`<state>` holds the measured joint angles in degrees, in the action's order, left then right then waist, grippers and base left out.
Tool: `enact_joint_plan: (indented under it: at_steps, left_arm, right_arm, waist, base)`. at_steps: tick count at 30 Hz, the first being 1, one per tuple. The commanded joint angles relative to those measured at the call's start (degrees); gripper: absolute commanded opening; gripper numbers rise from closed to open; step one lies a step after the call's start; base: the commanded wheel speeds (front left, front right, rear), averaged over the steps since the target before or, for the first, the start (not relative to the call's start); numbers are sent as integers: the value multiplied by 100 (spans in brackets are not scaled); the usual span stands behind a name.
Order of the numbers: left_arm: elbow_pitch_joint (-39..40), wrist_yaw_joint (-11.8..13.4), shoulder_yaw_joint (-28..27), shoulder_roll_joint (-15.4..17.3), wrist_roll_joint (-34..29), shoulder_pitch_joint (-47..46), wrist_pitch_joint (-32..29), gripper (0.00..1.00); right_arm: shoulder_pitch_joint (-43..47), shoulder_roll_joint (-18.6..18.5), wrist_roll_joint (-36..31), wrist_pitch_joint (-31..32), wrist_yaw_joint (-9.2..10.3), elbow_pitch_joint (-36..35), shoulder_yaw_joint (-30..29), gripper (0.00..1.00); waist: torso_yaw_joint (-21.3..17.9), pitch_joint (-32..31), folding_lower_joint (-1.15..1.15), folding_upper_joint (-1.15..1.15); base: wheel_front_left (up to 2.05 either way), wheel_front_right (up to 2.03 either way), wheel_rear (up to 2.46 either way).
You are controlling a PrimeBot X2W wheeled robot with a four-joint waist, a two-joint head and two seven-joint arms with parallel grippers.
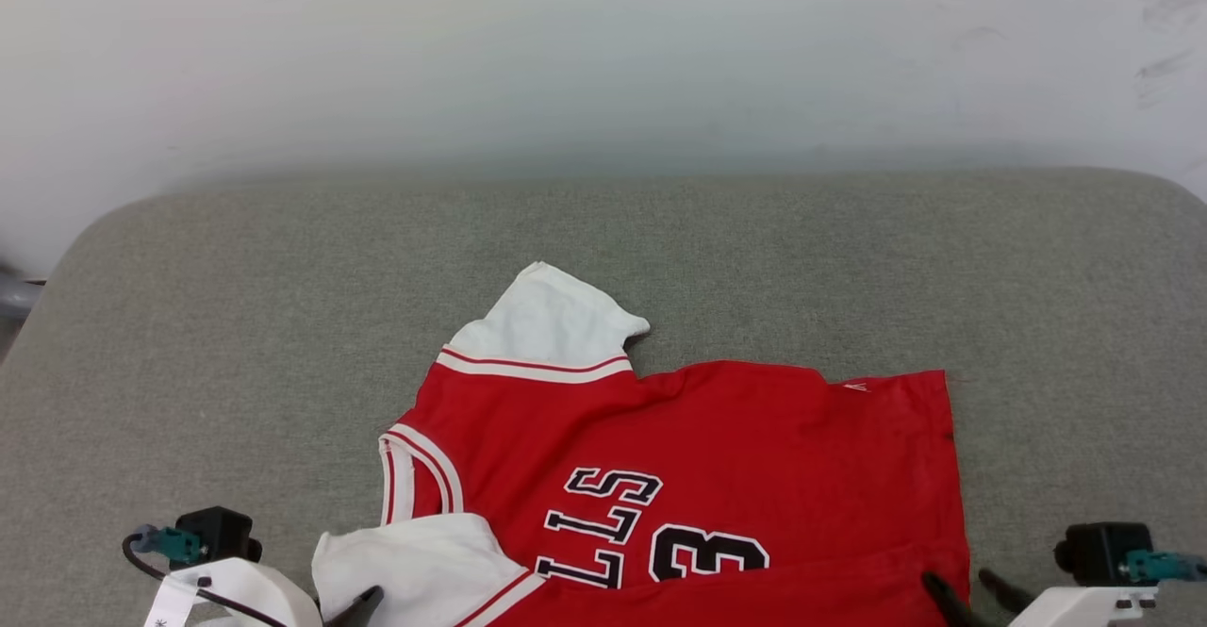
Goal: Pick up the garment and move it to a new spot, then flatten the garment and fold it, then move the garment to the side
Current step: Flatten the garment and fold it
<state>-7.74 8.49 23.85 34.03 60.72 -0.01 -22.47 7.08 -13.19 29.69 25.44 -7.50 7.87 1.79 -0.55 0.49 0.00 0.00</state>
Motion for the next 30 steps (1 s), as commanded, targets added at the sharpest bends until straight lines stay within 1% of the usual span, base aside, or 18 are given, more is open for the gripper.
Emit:
enact_joint_plan:
  at_steps: [1, 4, 6, 8, 11, 12, 16, 20, 24, 27, 28, 30]
  left_arm:
    - [4, -27, 12, 26, -106, -114, 81, 100]
    - [45, -13, 23, 75, -347, -265, 286, 100]
    - [71, 39, 11, 107, -525, -345, 459, 100]
    - [95, 26, 14, 131, -697, -437, 643, 100]
    - [152, 73, -11, 118, -981, -592, 1005, 100]
    - [155, 123, -35, 101, -1080, -654, 1147, 100]
    - [179, 224, -87, 13, -1424, -933, 1651, 100]
    - [67, 191, -153, -87, -1632, -1297, 2076, 100]
    - [-30, 70, -184, -144, -1738, -1765, 2267, 100]
    - [-174, -69, -192, -143, -1761, -2216, 2257, 100]
    - [-174, -69, -192, -143, -1761, -2216, 2257, 100]
    - [-292, -193, -173, -124, -1726, -2511, 2141, 100]
  right_arm:
    - [-45, 46, -119, -382, 4, -113, -12, 100]
    - [-114, 135, -365, -946, 4, -250, -98, 100]
    - [-158, 203, -576, -1314, 4, -351, -185, 100]
    - [-190, 292, -759, -1610, 4, -459, -256, 100]
    - [-248, 420, -1047, -1910, 4, -631, -404, 100]
    - [-272, 459, -1128, -1971, 4, -704, -449, 100]
    - [-371, 616, -1398, -2004, 4, -1114, -590, 100]
    - [-491, 769, -1565, -1906, 4, -1574, -677, 100]
    - [-720, 840, -1716, -1888, 4, -1956, -687, 100]
    - [-920, 893, -1754, -1890, 4, -2193, -655, 100]
    - [-920, 893, -1754, -1890, 4, -2193, -655, 100]
    - [-1054, 919, -1798, -1923, 4, -2313, -626, 100]
  waist:
    - [-15, -36, 0, 0]
    - [-36, -64, 0, 0]
    - [-51, -79, 0, 0]
    - [-70, -87, 0, 0]
    - [-102, -81, 0, 0]
    - [-107, -72, 0, 0]
    - [-131, 94, 0, 0]
    - [-198, 414, 0, 0]
    - [-314, 879, 0, 0]
    - [-424, 1240, 0, 0]
    - [-424, 1240, 0, 0]
    - [-522, 1461, 0, 0]
  base:
    - [0, 0, 0]
    - [0, 0, 0]
    - [0, 0, 0]
    - [0, 0, 0]
    - [0, 0, 0]
    - [0, 0, 0]
    - [0, 0, 0]
    - [0, 0, 0]
    - [0, 0, 0]
    - [0, 0, 0]
    - [0, 0, 0]
    - [0, 0, 0]
